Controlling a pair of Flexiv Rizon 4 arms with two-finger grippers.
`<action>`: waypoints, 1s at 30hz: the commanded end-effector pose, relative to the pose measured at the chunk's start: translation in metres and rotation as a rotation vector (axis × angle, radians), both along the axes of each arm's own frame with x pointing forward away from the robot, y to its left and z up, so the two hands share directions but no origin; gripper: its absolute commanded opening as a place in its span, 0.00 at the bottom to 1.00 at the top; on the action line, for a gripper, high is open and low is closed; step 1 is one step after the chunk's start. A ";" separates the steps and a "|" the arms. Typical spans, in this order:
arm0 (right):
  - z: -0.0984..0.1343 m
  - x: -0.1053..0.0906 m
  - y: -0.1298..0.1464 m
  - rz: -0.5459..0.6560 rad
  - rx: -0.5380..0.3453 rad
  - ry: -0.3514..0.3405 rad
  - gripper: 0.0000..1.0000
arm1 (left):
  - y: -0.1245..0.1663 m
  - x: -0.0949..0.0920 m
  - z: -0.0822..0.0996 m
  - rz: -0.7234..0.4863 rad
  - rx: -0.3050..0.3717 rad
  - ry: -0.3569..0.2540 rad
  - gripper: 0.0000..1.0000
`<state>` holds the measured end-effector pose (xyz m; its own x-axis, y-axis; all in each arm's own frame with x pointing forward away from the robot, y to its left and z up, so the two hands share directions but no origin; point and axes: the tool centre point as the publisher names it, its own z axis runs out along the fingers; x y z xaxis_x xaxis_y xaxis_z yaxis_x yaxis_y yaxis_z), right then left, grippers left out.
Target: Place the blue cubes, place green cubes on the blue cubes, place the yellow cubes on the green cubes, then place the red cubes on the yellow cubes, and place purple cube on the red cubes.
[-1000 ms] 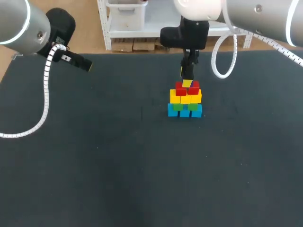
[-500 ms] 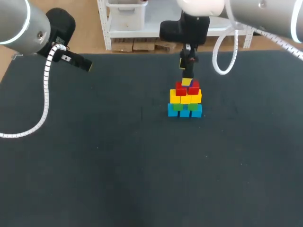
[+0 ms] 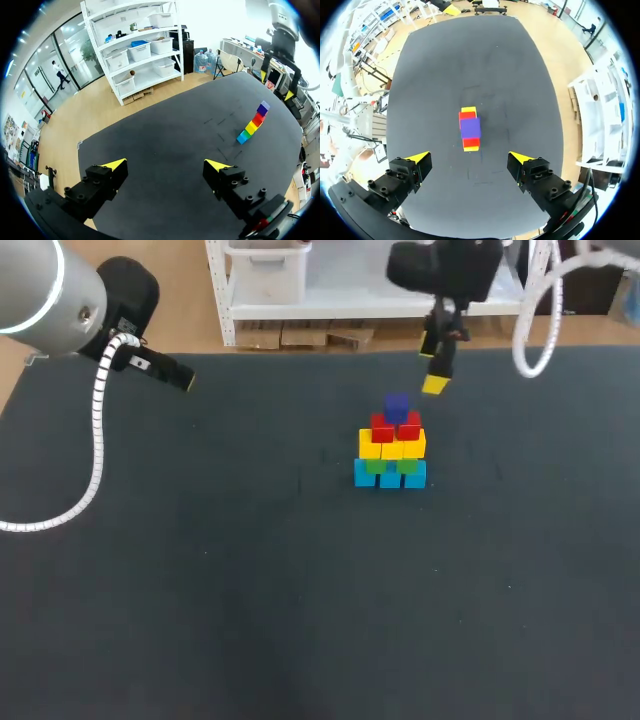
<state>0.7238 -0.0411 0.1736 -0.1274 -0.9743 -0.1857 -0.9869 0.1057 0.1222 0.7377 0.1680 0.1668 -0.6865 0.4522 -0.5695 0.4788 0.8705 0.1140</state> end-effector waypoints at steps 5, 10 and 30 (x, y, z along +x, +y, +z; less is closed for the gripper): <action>0.010 -0.017 -0.038 -0.113 0.110 -0.252 1.00 | 0.001 0.002 0.000 -0.004 -0.002 0.002 1.00; 0.007 -0.019 -0.060 -0.178 0.139 -0.274 1.00 | 0.001 0.002 0.000 -0.004 -0.002 0.002 1.00; -0.009 -0.020 -0.127 -0.354 0.184 -0.263 1.00 | 0.001 0.002 0.000 -0.004 -0.002 0.002 1.00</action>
<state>0.7113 -0.1603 0.1666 -0.3747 -0.8548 -0.3591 -0.9204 0.3895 0.0332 0.7377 0.1680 0.1668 -0.6865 0.4522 -0.5695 0.4788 0.8705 0.1140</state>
